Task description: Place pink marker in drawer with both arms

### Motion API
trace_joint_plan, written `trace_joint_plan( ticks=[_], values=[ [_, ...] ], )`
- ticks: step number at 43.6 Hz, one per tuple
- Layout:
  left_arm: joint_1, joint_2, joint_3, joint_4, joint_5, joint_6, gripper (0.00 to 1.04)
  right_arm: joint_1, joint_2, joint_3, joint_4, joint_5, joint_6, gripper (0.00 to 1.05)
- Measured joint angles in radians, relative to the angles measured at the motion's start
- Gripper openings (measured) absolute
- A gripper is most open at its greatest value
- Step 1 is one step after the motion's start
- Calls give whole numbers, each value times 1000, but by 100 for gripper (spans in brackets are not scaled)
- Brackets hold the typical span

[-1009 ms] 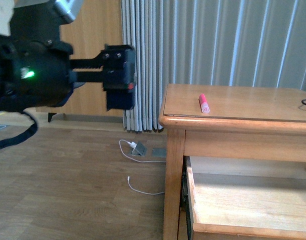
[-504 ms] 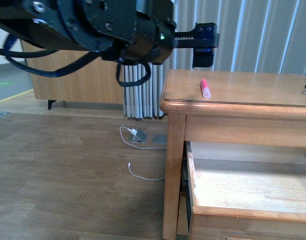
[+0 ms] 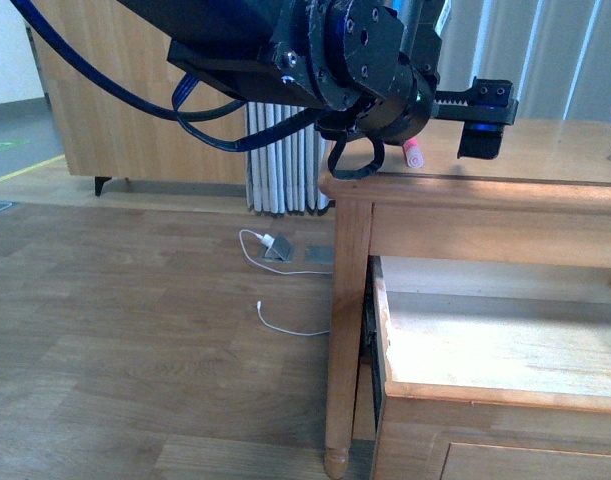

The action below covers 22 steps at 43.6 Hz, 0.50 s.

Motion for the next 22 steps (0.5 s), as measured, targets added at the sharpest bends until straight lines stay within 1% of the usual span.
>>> trace_joint_plan(
  ticks=[12,22],
  values=[
    [-3,44,55,-86,-7,-8,99,0,0,0,0,0,0,96],
    [-4,48,70,-114,-14,-4,99,0,0,0,0,0,0,96]
  ],
)
